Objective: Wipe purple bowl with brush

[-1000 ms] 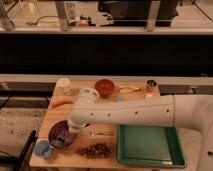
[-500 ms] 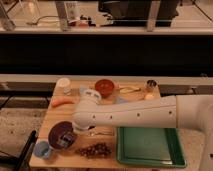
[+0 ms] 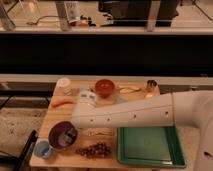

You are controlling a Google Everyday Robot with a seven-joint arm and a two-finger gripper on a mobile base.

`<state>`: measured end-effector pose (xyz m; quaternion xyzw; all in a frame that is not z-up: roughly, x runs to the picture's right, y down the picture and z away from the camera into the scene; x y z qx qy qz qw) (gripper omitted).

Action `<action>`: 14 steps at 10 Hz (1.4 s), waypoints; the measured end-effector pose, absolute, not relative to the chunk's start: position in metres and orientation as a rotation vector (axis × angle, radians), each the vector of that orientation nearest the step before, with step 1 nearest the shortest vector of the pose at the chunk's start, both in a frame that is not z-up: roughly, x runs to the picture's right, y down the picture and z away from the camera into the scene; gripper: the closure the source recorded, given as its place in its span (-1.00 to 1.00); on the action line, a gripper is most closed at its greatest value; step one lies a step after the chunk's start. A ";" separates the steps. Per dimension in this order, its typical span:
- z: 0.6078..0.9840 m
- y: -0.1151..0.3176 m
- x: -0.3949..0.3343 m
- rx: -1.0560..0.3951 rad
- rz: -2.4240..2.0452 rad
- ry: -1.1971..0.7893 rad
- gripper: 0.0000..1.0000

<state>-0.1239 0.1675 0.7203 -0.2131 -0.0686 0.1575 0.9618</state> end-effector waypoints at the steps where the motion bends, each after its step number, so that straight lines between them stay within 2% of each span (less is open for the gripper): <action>1: 0.722 0.165 -0.123 -0.420 0.314 -0.131 1.00; 7: 0.726 0.152 -0.147 -0.392 0.282 -0.165 1.00; 14: 0.718 0.141 -0.170 -0.411 0.251 -0.308 1.00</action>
